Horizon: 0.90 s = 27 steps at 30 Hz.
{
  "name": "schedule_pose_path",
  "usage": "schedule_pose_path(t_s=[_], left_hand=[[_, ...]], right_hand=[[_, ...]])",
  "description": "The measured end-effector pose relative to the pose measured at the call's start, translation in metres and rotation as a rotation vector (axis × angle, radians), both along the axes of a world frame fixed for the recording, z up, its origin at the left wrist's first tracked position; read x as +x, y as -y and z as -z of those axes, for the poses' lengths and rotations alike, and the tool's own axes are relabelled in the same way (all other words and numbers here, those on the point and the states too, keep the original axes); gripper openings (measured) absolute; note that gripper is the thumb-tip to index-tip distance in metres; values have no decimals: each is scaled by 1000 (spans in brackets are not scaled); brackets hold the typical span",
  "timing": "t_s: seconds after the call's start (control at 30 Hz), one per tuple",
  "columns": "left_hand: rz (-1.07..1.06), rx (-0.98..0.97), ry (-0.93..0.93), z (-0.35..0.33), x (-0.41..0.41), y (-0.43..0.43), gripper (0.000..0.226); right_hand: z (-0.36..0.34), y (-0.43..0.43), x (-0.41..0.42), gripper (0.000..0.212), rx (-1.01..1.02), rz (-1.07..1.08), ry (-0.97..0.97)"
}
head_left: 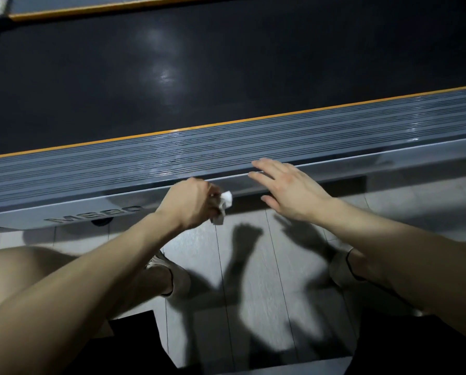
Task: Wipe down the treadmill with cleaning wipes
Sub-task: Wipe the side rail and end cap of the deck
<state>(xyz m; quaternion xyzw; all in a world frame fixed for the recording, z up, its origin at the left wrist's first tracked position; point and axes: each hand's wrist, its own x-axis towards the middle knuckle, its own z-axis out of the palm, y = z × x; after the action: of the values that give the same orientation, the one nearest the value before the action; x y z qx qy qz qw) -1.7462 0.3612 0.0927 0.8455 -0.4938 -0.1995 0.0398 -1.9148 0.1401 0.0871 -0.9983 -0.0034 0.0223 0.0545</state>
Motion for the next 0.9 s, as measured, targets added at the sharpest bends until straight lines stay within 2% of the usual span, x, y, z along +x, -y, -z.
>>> schedule_pose_path(t_s=[0.1, 0.17, 0.23, 0.37, 0.47, 0.7, 0.8, 0.9], left_hand=[[102, 37, 47, 10, 0, -25, 13], [138, 28, 119, 17, 2, -38, 23], [51, 9, 139, 26, 3, -50, 29], [-550, -130, -104, 53, -10, -74, 38], [-968, -277, -253, 70, -14, -100, 37], [-1531, -507, -274, 90, 29, -189, 29], [-1830, -656, -354, 105, 59, -217, 31], [-2027, -811, -364, 116, 90, -239, 29]], right_hand=[[7, 12, 18, 40, -116, -49, 52], [9, 18, 34, 34, -125, -19, 125], [16, 16, 49, 35, -95, 26, 178], [38, -16, 74, 47, -42, -95, 189], [40, -55, 95, 56, 28, -201, 161], [31, -165, 170, 62, 75, -391, 130], [30, -215, 210, 64, 71, -464, 108], [36, -260, 256, 67, 60, -539, 83]])
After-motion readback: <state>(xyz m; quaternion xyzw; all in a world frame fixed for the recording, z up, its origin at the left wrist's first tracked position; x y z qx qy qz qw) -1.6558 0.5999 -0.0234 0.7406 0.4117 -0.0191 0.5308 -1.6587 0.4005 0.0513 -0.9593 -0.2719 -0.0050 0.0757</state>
